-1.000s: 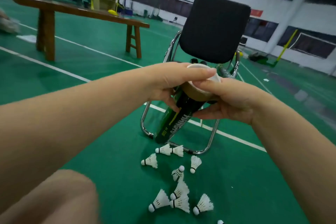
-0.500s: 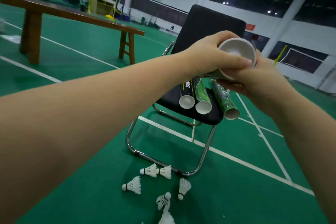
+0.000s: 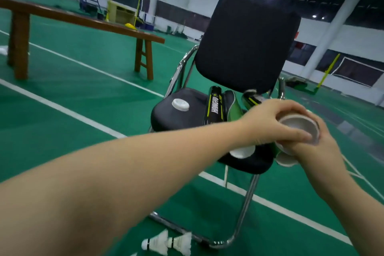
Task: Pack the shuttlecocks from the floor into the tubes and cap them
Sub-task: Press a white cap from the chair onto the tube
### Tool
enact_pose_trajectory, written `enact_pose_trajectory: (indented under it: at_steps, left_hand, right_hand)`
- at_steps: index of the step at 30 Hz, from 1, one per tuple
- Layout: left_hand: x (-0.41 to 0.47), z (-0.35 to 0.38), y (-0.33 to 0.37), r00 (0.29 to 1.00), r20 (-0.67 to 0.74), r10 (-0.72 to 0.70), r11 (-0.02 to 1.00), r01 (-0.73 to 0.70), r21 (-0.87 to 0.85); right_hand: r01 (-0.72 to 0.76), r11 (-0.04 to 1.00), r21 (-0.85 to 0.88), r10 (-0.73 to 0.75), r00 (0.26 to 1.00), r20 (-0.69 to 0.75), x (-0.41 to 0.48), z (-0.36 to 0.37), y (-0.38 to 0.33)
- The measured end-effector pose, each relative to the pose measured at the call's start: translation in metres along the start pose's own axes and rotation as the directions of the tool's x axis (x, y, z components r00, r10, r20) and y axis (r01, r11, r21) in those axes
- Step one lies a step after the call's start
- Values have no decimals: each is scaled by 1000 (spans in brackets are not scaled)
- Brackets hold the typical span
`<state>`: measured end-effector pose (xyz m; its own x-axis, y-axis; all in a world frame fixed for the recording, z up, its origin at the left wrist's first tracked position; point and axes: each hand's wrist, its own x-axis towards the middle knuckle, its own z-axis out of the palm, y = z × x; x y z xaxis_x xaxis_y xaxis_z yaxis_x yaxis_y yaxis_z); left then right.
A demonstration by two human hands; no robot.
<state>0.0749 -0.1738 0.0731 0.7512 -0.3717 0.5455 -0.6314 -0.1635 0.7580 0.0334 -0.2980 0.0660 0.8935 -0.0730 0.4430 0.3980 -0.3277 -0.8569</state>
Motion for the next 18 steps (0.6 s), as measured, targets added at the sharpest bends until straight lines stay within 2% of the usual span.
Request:
enact_pose_trajectory:
  at_steps: [5, 7, 9, 12, 15, 18]
  left_hand:
    - [26, 18, -39, 998, 65, 26, 994, -33, 105]
    - [30, 19, -50, 996, 75, 55, 986, -66, 153]
    - [29, 18, -63, 992, 105, 75, 966, -98, 240]
    - [24, 18, -84, 978, 193, 76, 915, -146, 376]
    - [25, 17, -99, 961, 268, 67, 789, -216, 576]
    - [28, 12, -107, 955, 296, -26, 679, -201, 706]
  right_hand:
    - [-47, 999, 14, 47, 999, 11, 29, -12, 46]
    - [-32, 999, -35, 33, 999, 42, 38, -13, 60]
    - [-16, 985, -172, 26, 998, 56, 41, -12, 73]
    - [-7, 898, -440, 24, 999, 33, 41, -7, 89]
    - [-4, 799, -601, -8, 1000, -18, 42, 1, 98]
    - [12, 704, -710, -31, 999, -13, 44, 9, 101]
